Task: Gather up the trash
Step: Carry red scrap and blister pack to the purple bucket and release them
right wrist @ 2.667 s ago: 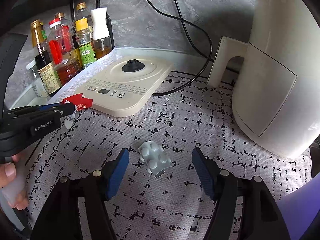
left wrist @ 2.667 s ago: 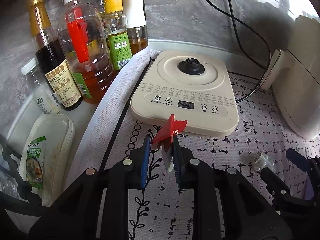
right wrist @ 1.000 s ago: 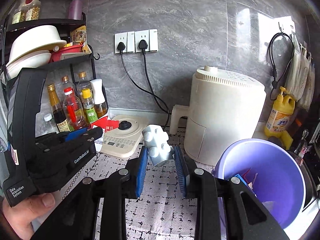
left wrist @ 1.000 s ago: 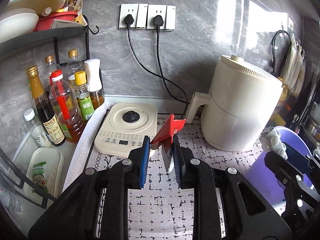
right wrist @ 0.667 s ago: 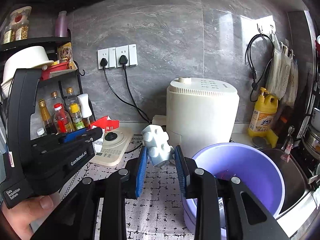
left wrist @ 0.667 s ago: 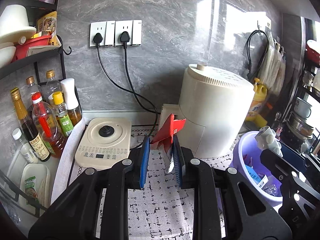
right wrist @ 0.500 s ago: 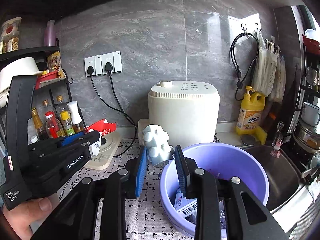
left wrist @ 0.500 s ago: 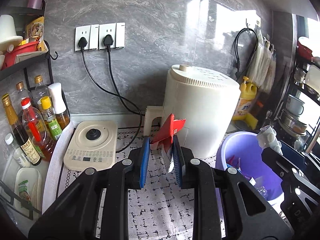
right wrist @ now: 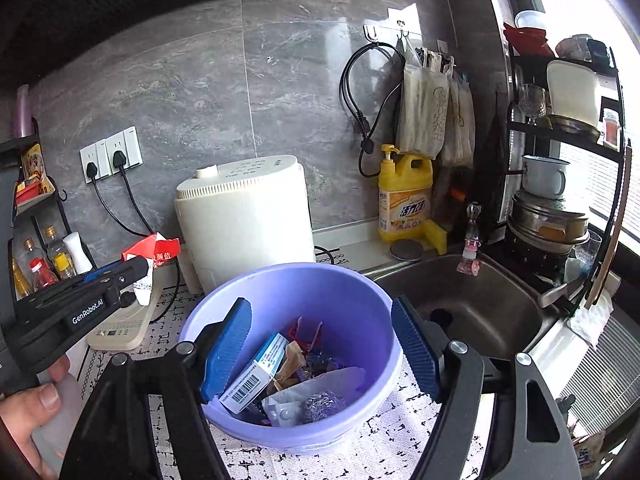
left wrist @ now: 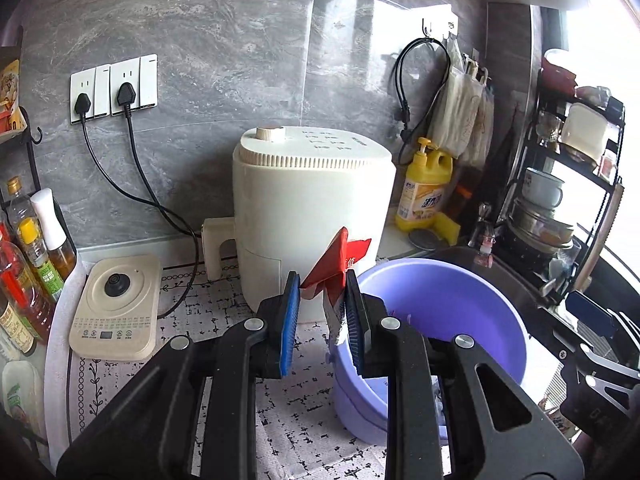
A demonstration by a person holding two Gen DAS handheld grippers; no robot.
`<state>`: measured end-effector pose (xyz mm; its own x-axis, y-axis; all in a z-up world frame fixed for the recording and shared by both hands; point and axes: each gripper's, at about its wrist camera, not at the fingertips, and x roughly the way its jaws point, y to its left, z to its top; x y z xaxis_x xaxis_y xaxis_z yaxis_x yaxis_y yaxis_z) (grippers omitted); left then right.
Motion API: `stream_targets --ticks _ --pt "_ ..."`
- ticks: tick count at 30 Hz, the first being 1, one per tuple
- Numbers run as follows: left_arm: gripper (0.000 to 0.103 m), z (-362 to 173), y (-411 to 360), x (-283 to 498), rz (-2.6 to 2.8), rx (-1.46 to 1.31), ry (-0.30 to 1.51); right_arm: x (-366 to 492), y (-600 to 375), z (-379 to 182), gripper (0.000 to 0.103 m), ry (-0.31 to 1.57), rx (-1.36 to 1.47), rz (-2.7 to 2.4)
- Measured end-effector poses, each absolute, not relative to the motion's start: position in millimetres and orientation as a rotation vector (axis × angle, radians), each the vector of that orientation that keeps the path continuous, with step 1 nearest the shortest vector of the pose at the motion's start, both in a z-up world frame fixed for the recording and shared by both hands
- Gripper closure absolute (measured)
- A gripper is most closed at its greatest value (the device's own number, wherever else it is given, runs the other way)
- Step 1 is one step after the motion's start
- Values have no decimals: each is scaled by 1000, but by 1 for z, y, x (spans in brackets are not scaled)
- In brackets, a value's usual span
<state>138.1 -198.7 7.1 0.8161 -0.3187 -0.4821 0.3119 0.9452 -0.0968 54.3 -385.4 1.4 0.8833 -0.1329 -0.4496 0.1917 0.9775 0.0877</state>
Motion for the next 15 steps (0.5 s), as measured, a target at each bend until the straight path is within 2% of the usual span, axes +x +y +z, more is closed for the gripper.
stream_targets --ticks 11,13,15 --pt "80 6 -251 145 -492 -6 534 43 -408 5 35 452 139 -213" --pt "75 5 -261 145 -546 -6 545 42 -413 5 35 453 144 -217" --pt "55 4 -266 146 -588 -21 553 42 -416 5 35 453 146 -221"
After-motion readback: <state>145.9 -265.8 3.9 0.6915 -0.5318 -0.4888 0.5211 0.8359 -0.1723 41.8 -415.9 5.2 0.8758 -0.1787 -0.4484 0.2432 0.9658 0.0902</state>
